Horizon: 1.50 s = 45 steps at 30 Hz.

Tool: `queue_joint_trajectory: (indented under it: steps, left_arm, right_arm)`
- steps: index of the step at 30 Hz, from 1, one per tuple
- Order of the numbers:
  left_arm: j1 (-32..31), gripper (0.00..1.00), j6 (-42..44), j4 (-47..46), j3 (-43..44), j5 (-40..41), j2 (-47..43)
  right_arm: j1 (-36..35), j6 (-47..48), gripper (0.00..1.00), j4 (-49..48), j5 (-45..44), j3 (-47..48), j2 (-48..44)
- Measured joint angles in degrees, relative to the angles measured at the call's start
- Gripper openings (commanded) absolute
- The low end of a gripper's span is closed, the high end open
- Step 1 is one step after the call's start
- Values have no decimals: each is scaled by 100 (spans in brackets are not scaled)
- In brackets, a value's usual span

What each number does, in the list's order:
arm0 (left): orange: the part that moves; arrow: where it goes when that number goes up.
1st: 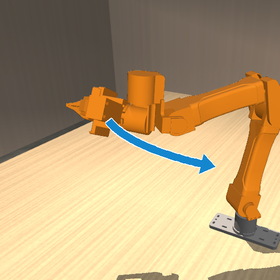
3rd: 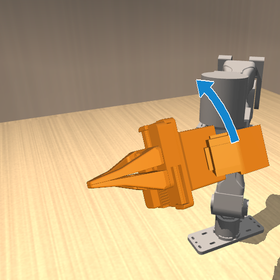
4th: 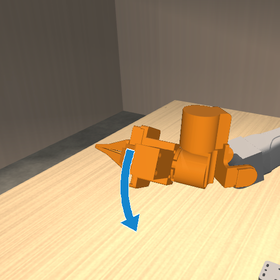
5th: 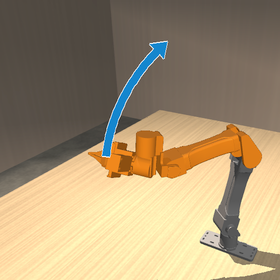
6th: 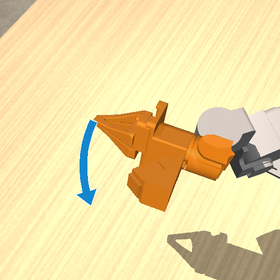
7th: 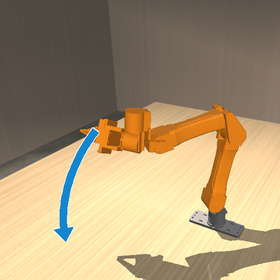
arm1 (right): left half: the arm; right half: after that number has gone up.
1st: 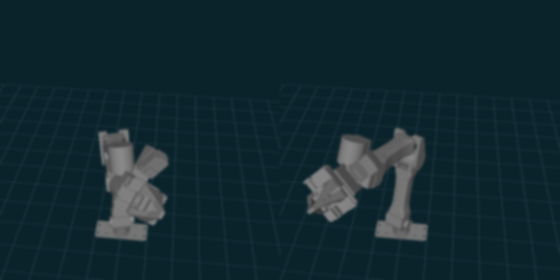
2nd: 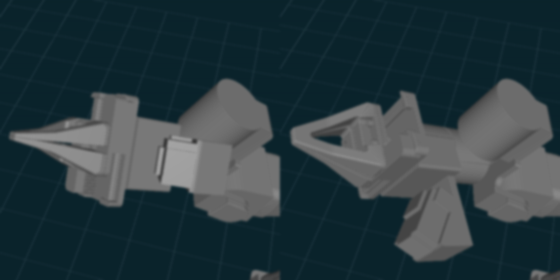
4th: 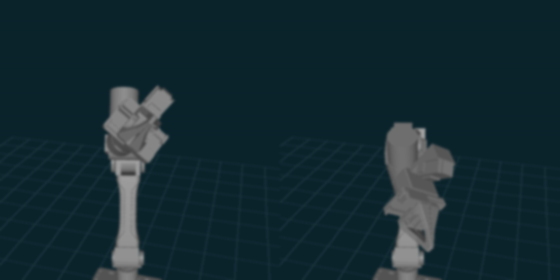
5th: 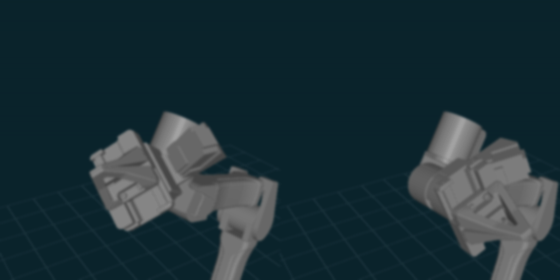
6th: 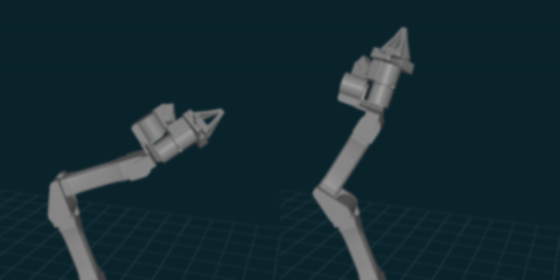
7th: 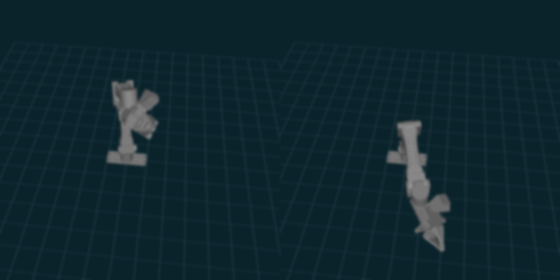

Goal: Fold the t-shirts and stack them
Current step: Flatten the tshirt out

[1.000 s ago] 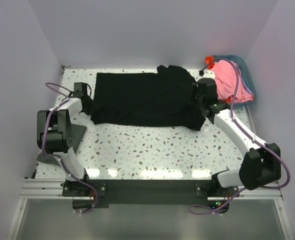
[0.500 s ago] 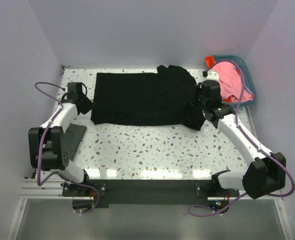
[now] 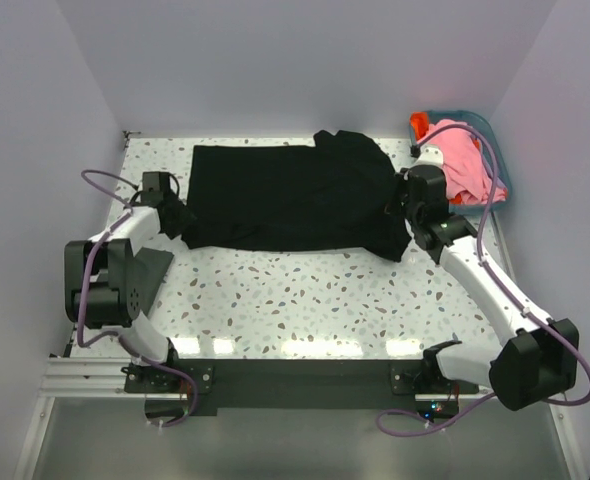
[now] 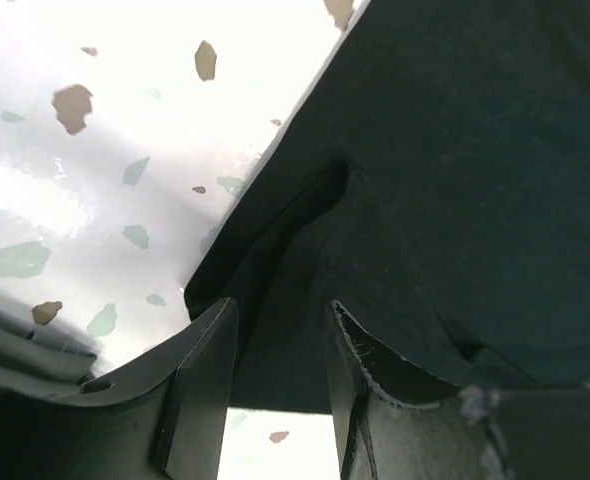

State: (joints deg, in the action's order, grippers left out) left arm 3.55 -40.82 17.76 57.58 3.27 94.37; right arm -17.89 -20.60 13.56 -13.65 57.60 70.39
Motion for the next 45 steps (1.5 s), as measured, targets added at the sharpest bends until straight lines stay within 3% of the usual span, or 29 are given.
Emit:
queue_joint_trajectory:
  steps: [6,20,27,34,40,45]
  left_arm:
    - [-76,42,96,-57,0,-116,372]
    - [-149,1,149,-190,61,-240,481]
    - [-149,0,138,-175,72,-234,269]
    - [-149,0,-22,-136,-323,2,-1082]
    - [-149,0,-170,-76,-1001,212,-2059]
    - [-120,3,-310,42,-1663,369,-2361]
  right_arm:
    - [2,-37,0,63,33,0,-111]
    - [0,-55,0,181,85,-92,-232]
    - [0,-81,0,229,85,-114,-365]
    - [0,-92,0,326,85,-304,-826]
    - [2,-144,0,446,87,-595,-1471]
    - [0,-186,0,529,90,-833,-1757]
